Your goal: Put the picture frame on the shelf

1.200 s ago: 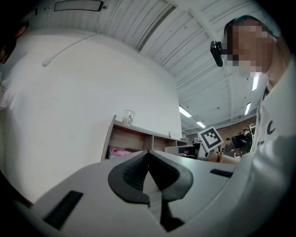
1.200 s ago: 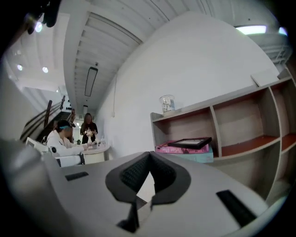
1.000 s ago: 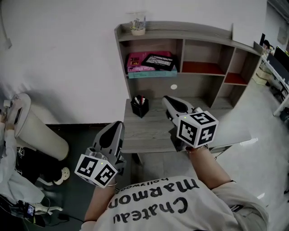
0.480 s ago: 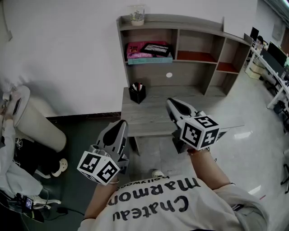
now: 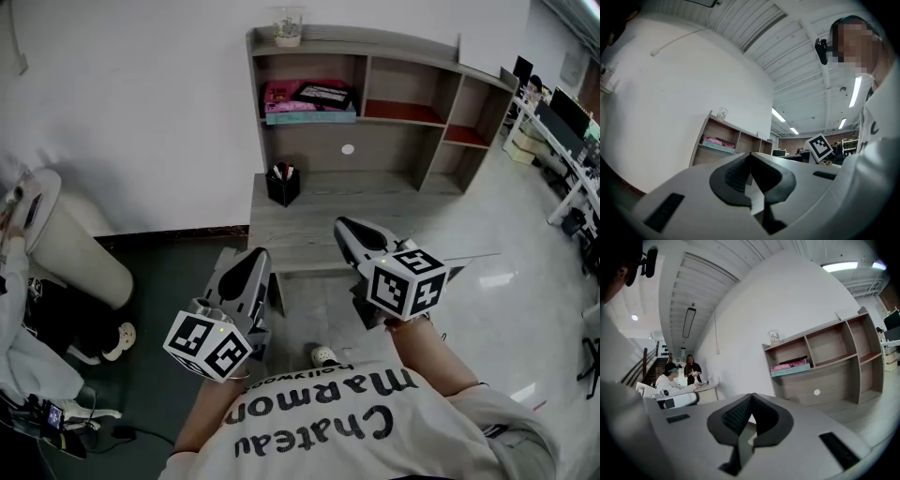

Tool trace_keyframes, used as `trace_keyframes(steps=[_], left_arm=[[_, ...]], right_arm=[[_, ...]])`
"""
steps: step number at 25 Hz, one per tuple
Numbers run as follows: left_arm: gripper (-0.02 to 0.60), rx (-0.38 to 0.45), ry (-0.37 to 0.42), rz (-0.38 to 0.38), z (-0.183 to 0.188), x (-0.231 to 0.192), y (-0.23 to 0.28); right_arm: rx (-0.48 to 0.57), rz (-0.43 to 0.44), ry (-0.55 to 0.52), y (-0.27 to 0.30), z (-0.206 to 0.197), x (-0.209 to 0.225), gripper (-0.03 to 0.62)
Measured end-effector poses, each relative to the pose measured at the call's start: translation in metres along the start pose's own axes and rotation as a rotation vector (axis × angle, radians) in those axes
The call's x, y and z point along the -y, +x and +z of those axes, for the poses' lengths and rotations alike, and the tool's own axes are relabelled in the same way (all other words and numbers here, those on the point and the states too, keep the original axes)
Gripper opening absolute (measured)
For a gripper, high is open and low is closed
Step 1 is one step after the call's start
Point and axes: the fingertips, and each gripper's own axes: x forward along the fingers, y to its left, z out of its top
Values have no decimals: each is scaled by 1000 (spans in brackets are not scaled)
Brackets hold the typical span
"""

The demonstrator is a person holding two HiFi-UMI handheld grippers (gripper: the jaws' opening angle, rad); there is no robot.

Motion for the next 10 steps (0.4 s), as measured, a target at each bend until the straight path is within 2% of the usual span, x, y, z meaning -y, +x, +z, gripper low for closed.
trace_keyframes(steps=[10], left_arm=[[17,-7,-19,-5,-10,-4,1]], right_arm=[[-7,31,47,3,-11,-7,6]])
